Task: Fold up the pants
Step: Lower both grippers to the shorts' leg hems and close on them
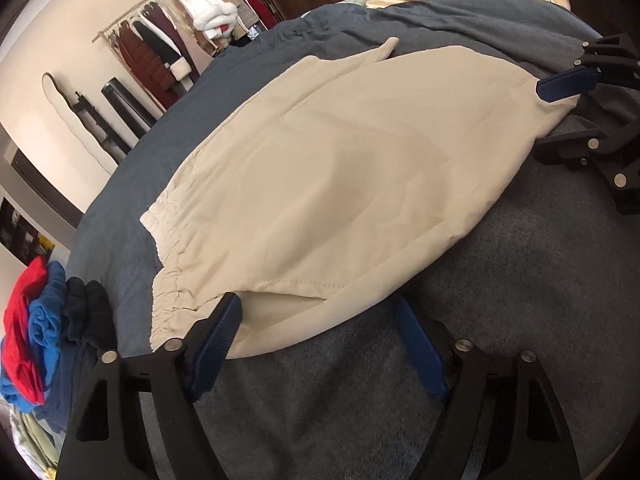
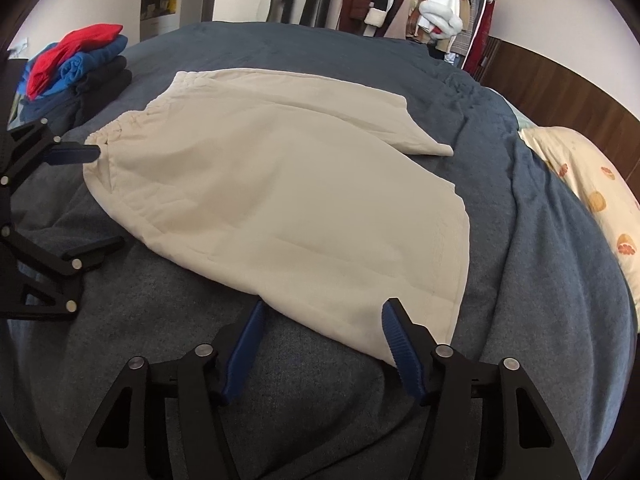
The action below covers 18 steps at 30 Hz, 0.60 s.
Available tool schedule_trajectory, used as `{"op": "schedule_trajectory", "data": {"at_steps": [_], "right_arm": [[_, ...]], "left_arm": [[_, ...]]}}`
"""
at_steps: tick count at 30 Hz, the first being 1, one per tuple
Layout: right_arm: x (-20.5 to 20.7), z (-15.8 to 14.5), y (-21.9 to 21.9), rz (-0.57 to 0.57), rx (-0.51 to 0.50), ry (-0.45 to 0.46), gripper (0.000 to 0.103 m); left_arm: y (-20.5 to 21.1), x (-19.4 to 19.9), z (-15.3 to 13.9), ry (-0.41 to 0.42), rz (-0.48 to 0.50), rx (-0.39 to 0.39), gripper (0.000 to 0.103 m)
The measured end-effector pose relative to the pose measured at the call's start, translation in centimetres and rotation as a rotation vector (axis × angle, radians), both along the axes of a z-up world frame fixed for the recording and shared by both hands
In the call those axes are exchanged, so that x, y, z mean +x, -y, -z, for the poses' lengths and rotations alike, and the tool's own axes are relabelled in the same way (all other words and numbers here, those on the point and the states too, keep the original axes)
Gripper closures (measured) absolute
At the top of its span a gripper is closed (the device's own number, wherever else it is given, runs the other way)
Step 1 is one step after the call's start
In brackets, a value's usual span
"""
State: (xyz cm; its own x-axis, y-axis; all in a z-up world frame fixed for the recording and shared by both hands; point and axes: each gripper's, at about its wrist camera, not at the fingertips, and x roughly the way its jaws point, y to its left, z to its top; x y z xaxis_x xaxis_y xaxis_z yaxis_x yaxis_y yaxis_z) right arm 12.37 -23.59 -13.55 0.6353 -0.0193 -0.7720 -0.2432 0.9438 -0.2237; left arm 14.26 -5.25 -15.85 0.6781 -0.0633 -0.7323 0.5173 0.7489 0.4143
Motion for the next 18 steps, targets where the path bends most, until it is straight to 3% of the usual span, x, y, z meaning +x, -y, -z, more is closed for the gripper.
{"op": "schedule_trajectory", "data": {"at_steps": [3,5,7,13,18], "right_arm": [[-0.2,0.2,-0.3,-0.019,-0.016,0.008,0.05],[-0.3,0.4,-0.5,-0.034,-0.021,0.006,0.055],[-0.6,0.5,-0.7,-0.046,-0.031,0.012,0.061],[-1.5,0.3,-1.2,-0.072,-0.062,0.044,0.087],[-1.7,-0.6,-0.7,-0.051,-0.028,0.066,0.095]], "left_arm": [[0.0,0.1,0.0,-0.004,-0.003,-0.005,0.047],[0.0,0.1,0.0,-0.008,-0.002,-0.009,0.067],[0.1,-0.1,-0.1,-0.005,0.008,-0.011,0.077],[0.3,-0.6,-0.4,0.014,0.009,-0.007,0.087],[0.1,-0.5,-1.4,0.015,-0.027,-0.055,0.09]]}}
